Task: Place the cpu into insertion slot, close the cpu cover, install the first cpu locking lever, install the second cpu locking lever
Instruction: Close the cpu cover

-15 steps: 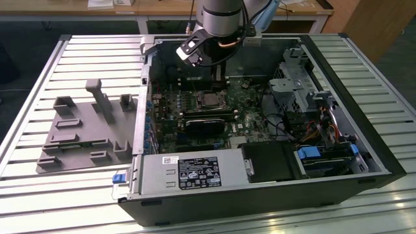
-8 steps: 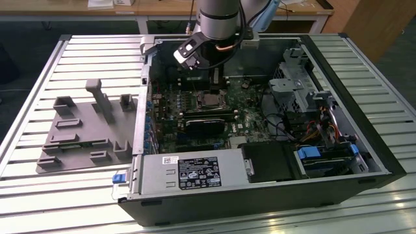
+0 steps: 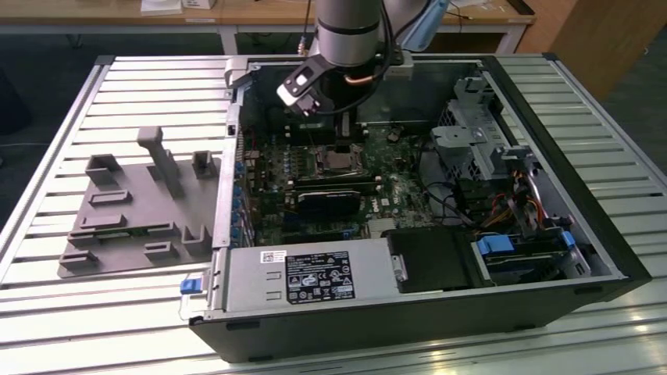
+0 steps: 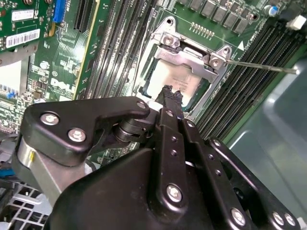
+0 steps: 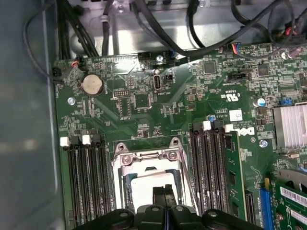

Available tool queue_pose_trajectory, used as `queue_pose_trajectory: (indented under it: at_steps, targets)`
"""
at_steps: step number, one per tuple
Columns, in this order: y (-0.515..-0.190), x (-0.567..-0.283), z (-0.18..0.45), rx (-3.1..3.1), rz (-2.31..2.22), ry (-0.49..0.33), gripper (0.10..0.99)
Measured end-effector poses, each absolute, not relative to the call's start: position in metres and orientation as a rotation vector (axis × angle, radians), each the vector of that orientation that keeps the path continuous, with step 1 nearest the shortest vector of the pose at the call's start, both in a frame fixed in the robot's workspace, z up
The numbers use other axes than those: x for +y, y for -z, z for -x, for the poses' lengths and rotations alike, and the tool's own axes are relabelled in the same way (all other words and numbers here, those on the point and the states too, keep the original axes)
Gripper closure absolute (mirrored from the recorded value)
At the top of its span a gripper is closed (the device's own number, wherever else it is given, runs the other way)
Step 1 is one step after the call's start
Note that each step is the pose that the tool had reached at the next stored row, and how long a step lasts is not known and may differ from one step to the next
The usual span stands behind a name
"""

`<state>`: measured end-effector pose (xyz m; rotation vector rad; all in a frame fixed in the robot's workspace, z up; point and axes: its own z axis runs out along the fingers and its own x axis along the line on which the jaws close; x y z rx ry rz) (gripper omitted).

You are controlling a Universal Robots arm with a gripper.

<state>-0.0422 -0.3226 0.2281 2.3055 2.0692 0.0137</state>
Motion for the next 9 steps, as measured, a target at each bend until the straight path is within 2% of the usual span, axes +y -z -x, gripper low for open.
queue_pose_trajectory:
  at_steps: [9]
  targets:
    - [-0.2272,-0.3226,0.0429,2.115,-2.264,-0.015,0.984]
